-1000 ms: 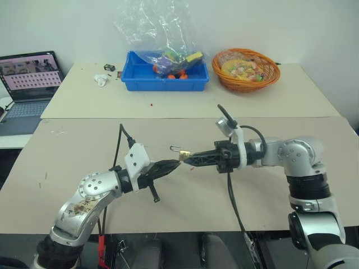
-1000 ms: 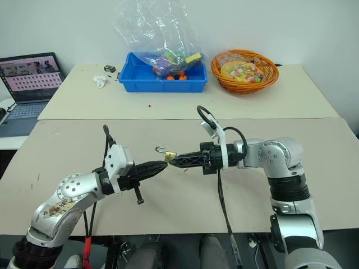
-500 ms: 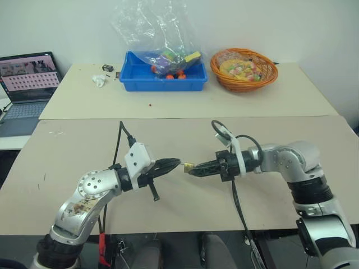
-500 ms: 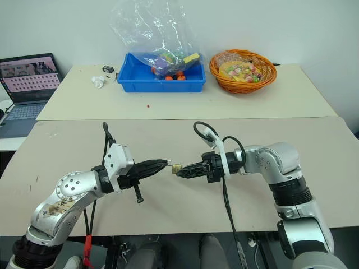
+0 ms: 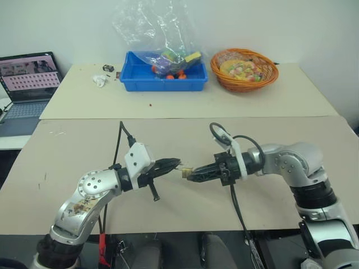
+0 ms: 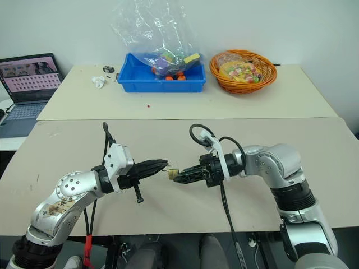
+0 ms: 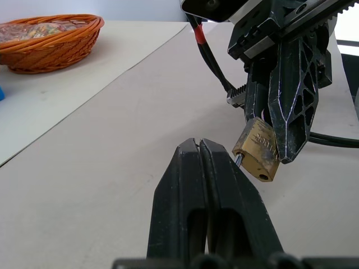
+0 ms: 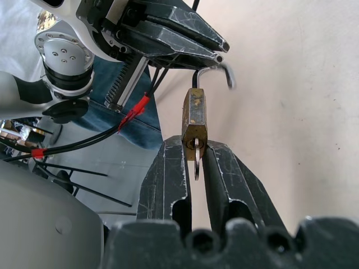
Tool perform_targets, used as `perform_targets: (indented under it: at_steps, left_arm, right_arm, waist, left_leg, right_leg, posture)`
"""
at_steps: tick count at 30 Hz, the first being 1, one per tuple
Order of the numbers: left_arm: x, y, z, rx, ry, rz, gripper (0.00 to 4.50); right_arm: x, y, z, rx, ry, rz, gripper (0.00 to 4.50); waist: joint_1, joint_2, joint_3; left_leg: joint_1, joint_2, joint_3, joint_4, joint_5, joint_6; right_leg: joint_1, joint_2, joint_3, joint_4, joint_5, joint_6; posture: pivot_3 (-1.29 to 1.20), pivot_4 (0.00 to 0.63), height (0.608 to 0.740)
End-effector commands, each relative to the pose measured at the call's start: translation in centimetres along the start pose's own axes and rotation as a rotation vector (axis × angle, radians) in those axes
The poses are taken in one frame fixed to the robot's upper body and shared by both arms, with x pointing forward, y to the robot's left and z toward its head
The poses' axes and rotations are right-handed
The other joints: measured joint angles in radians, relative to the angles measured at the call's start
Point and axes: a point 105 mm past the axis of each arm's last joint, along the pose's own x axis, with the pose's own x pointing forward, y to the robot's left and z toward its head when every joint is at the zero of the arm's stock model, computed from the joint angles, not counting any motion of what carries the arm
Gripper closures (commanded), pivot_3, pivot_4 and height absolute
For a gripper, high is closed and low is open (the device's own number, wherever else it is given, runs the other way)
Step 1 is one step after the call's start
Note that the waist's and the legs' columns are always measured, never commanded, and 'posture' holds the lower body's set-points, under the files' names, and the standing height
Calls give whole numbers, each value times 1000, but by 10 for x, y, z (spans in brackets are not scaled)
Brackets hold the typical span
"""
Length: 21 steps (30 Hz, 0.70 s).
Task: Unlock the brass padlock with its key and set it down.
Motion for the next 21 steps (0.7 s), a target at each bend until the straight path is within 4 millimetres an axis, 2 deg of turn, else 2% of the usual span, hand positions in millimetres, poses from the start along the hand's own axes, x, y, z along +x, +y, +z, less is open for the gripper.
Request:
perform_targets:
  at_steps: [1,4,8,14,21]
  left_arm:
    - [-2,2,12,70,-45,13,4375]
    - [-5,4,18,173,-55,13,4375]
    - [-12,3,18,312,-30,-17,4375]
    - [-21,0,18,342,-8,-39,4375]
    - [-24,-1,16,378,15,-49,4375]
  right_arm:
    - [-11,-10,7,1,-27,-23,4498]
    - [-20,-27,7,53,-46,-53,4498]
    - [-25,-38,-3,114,-6,-57,4498]
    - [-28,-48,-15,233,58,-53,4498]
    - [-24,-66,-33,247,154,-124,4498]
  waist:
    - [1,0,0]
    - [1,0,0]
    - [-1,0,0]
    - [0,0,0]
    - [0,0,0]
  left_leg:
    - [0,0,0,0,0,0]
    - [0,0,0,0,0,0]
    - [0,0,1,0,0,0]
    - [0,0,1,0,0,0]
    - [0,0,1,0,0,0]
  right_leg:
    - [0,0,0,0,0,0]
    - [0,0,0,-1,0,0]
    - [0,0,0,-1,0,0]
    - [0,0,0,-1,0,0]
    - [0,0,0,-1,0,0]
  posture:
    - [0,150,735]
    - [0,150,735]
    - [0,150,735]
    - [0,150,735]
    - [0,150,735]
